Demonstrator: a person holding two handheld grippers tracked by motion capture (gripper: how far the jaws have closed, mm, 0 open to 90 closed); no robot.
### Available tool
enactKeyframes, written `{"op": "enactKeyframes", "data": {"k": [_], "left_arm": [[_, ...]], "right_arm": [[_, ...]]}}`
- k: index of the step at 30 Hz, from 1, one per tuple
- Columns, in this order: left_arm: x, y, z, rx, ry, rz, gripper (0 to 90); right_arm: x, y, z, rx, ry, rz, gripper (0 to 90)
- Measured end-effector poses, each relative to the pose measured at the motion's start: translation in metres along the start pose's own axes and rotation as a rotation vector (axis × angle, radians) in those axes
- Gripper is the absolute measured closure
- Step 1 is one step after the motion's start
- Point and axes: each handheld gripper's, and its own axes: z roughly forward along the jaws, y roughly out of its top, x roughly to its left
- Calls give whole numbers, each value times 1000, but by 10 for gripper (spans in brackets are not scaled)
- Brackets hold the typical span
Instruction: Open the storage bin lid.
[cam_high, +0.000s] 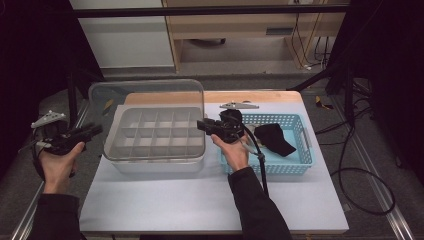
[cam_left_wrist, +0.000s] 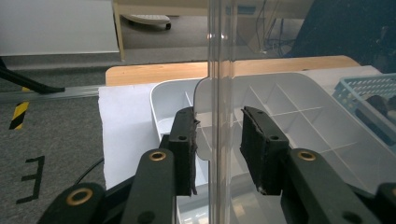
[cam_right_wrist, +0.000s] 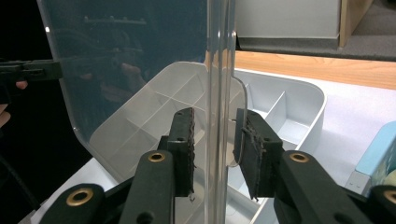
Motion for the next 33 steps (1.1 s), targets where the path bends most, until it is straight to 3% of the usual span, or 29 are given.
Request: {"op": "enactKeyframes", "data": {"k": [19, 33], "left_arm": [[-19, -3, -46, -47, 14, 5, 653], [-37, -14, -74, -47, 6, 10, 654]], "right_arm": [[31, -3, -33, -18, 40, -80, 699], [49, -21, -61, -21, 62, -101, 708]]}}
